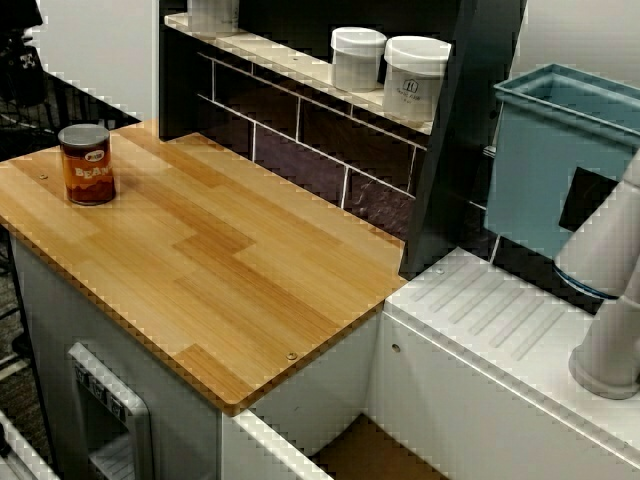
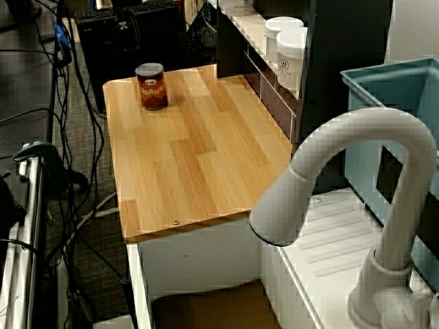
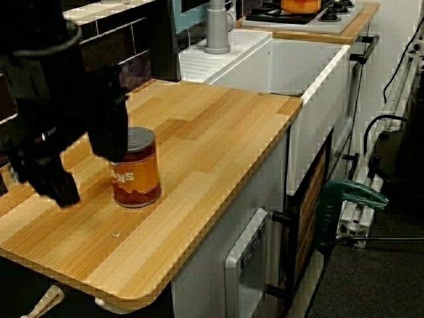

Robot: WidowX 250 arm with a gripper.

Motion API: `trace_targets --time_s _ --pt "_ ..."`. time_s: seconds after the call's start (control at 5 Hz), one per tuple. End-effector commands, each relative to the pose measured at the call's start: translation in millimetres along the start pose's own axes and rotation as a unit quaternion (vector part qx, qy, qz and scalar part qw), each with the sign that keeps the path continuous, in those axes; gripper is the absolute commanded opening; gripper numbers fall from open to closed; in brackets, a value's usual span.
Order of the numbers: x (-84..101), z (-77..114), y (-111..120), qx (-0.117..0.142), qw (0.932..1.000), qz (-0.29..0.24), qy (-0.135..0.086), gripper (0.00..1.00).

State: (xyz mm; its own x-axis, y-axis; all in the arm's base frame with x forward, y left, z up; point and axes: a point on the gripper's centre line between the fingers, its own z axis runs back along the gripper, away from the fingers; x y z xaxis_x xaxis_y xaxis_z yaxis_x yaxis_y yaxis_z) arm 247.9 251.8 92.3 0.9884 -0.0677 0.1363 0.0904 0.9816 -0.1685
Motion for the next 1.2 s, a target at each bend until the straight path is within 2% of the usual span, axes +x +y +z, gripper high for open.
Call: trace_targets --time_s 0.0,0.2,0.4,0.6,0.8,1.0 --pt "-2.1 -9.8 -7 0.052 0.9980 0.036 0.006 1.00" --pt "5.3 -16.4 -7 0.052 0.9979 0.036 0.009 1.00" --pt "10.7 -23.2 -21 0.046 0.9987 0.015 0.016 1.00" --pt "13.1 -24.6 -43 0.027 0.9991 -0.015 0.029 1.00" --pt "15.4 -32.0 -67 0.020 0.9990 -0.034 0.021 1.00" --pt "17.6 -40.9 -89 0.026 0.9982 -0.046 0.027 1.00"
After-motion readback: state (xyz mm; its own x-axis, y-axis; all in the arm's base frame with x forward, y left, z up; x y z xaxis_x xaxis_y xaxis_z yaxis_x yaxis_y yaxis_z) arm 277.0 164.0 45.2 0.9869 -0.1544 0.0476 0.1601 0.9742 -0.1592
